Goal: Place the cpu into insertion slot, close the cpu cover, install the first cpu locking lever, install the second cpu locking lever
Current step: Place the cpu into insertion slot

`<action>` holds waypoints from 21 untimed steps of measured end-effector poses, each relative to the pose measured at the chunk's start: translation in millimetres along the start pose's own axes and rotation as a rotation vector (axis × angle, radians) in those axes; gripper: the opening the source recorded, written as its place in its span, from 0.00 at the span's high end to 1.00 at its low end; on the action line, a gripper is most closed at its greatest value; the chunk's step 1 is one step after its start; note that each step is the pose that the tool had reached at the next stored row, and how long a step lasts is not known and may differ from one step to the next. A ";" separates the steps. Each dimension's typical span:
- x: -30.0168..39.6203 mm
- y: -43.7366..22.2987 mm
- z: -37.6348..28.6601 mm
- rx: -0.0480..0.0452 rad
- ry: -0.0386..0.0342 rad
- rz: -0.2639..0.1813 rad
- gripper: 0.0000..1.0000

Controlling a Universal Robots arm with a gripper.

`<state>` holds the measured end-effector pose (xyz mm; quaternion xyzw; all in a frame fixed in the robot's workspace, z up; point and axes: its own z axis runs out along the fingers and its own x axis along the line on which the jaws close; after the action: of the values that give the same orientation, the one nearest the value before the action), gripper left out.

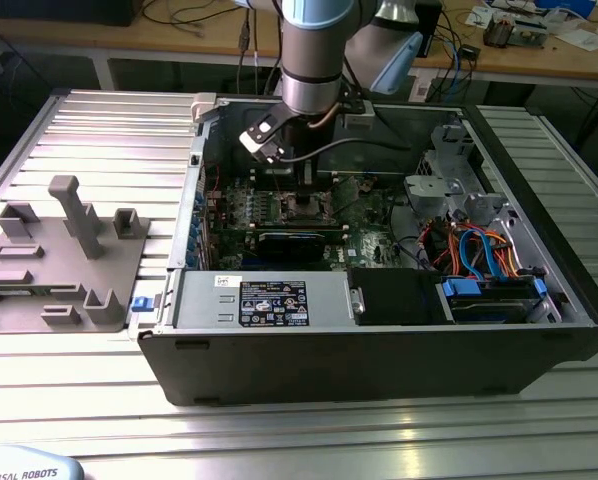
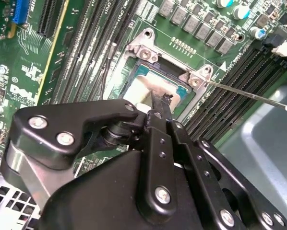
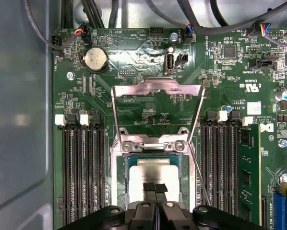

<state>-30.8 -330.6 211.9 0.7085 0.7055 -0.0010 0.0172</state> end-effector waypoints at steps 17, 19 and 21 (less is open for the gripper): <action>-1.9 4.7 -45.5 0.0035 0.0056 -0.003 0.89; -2.1 4.9 -51.4 0.0034 0.0058 -0.003 0.89; -2.2 5.0 -56.1 0.0035 0.0057 -0.003 0.89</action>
<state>-27.1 -331.3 268.1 0.7075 0.7066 -0.0002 0.0139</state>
